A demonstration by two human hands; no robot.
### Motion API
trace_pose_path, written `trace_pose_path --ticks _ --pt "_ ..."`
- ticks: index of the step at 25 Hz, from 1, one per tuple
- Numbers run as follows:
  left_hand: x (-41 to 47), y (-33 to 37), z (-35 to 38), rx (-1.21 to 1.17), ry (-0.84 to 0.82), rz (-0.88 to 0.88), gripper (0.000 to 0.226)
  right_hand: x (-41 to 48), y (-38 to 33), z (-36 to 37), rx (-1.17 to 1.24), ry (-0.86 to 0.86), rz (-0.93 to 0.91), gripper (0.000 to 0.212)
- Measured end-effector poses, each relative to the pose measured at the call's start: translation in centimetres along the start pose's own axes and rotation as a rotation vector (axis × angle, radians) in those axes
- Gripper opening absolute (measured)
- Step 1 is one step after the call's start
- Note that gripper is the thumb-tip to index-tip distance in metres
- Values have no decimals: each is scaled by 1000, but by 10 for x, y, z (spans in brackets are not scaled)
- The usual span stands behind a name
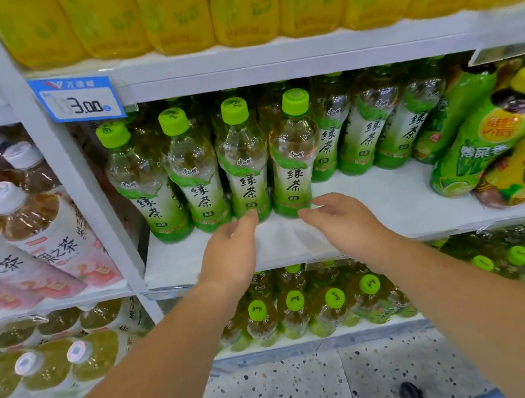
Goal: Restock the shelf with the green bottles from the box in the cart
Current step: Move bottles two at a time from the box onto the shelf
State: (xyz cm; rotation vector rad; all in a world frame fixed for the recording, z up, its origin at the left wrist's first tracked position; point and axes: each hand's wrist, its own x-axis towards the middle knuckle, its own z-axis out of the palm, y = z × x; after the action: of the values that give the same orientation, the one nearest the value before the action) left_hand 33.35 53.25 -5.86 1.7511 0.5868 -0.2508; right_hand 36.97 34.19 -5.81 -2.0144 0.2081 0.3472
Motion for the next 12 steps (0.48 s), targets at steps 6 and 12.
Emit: trace_pose_path --ticks 6,12 --pt "-84 -5 -14 147 -240 -82 53 -90 0 -20 31 -74 167 48" --pt "-175 28 -45 323 -313 71 77 -215 -6 -63 42 -27 279 54"
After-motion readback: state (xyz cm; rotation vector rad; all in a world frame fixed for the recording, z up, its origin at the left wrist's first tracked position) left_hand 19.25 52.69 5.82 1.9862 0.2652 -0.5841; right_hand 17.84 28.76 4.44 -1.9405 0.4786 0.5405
